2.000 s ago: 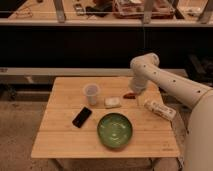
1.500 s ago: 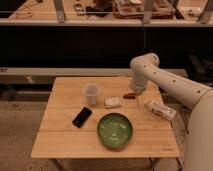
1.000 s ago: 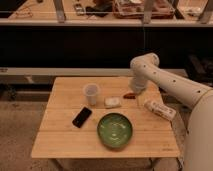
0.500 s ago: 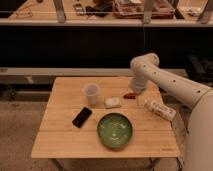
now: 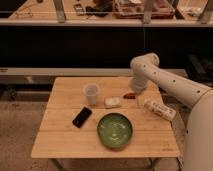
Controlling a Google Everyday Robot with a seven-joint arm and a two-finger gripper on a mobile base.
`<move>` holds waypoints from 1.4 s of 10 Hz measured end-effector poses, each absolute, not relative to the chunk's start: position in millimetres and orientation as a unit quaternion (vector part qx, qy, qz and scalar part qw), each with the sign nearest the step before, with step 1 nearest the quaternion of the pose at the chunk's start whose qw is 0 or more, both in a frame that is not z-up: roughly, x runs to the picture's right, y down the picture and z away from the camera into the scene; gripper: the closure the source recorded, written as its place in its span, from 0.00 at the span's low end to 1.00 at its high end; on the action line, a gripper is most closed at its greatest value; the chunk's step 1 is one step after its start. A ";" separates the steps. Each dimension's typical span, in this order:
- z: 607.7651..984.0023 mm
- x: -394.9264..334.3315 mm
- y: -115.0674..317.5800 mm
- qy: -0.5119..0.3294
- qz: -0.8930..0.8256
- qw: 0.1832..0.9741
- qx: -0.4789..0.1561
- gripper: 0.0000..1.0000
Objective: Place the pepper on the white sponge
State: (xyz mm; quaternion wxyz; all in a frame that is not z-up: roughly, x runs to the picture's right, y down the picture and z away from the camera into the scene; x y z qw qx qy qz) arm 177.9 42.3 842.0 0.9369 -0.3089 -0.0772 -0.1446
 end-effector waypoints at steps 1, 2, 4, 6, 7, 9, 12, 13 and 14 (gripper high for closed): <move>853.7 179.2 36.1 -0.087 -0.134 0.941 -0.297 0.20; 862.0 180.9 33.4 -0.092 -0.126 0.944 -0.291 0.20; 881.0 186.9 33.0 -0.102 -0.109 0.946 -0.287 0.20; 906.9 197.0 38.2 -0.110 -0.094 0.947 -0.285 0.20; 918.0 201.0 38.6 -0.114 -0.090 0.948 -0.282 0.20; 939.7 207.7 37.5 -0.117 -0.089 0.951 -0.272 0.20; 963.2 210.1 43.6 -0.121 -0.095 0.951 -0.266 0.20; 968.2 209.4 48.4 -0.126 -0.096 0.950 -0.268 0.22; 971.7 208.5 52.2 -0.130 -0.096 0.949 -0.270 0.29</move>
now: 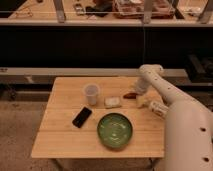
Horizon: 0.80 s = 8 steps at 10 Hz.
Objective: Place the pepper on the white sponge
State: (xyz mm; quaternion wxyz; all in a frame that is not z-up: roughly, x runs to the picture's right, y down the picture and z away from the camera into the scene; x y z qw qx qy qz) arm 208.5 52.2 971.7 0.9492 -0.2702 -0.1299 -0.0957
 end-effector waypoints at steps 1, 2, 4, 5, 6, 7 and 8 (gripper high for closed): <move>974.4 206.2 55.0 -0.136 -0.097 0.948 -0.272 0.41; 976.0 204.8 56.2 -0.141 -0.098 0.946 -0.273 0.51; 977.6 199.1 57.2 -0.156 -0.105 0.944 -0.272 0.71; 977.5 196.2 57.1 -0.163 -0.107 0.943 -0.271 0.81; 976.7 190.6 56.8 -0.173 -0.109 0.941 -0.269 0.91; 975.5 189.0 56.5 -0.178 -0.114 0.940 -0.269 0.98; 974.0 188.1 56.3 -0.182 -0.113 0.939 -0.268 0.98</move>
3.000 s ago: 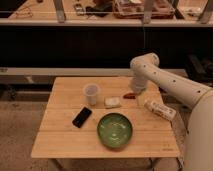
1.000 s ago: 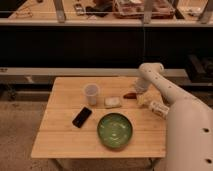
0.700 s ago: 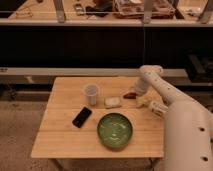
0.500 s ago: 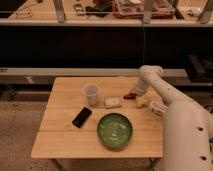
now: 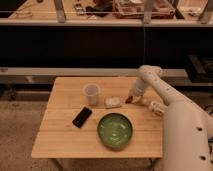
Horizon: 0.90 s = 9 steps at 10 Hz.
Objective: Place the pepper on the white sponge
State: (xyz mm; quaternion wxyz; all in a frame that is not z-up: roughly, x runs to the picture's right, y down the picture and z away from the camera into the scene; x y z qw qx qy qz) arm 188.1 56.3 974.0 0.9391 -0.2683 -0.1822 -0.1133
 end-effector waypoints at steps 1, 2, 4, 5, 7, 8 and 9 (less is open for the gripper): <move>969.7 184.5 53.7 -0.190 -0.115 0.938 -0.266 0.98; 961.7 176.4 43.3 -0.199 -0.124 0.938 -0.257 0.98; 944.5 166.0 23.9 -0.205 -0.143 0.939 -0.238 0.98; 931.3 159.6 12.0 -0.206 -0.157 0.939 -0.227 0.98; 909.4 136.2 1.8 -0.213 -0.185 0.934 -0.220 0.98; 903.1 126.4 2.0 -0.216 -0.196 0.931 -0.219 0.98; 895.3 113.2 3.5 -0.222 -0.209 0.927 -0.220 0.98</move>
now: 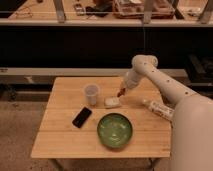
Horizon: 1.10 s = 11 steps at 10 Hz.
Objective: Place the pepper on the white sponge
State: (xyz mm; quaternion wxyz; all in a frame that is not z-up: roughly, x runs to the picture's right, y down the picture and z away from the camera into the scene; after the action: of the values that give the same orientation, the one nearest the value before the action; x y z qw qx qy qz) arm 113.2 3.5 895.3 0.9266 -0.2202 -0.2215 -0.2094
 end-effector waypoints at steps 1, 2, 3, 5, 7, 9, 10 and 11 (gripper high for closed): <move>890.8 104.5 5.2 -0.226 -0.217 0.924 -0.221 0.98; 886.9 94.5 8.8 -0.231 -0.225 0.920 -0.224 0.98; 884.1 83.3 13.0 -0.238 -0.229 0.916 -0.229 0.98; 882.2 66.7 18.7 -0.251 -0.229 0.910 -0.237 0.98; 881.8 57.8 28.0 -0.259 -0.233 0.904 -0.246 0.98; 883.1 50.0 37.4 -0.265 -0.242 0.898 -0.253 0.98; 885.2 45.5 42.5 -0.269 -0.246 0.895 -0.256 0.98; 887.9 42.0 46.6 -0.270 -0.251 0.893 -0.258 0.98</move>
State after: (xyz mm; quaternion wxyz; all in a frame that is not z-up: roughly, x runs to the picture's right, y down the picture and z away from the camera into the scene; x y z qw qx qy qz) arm 42.0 46.6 887.9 0.8931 -0.2577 -0.2698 -0.2512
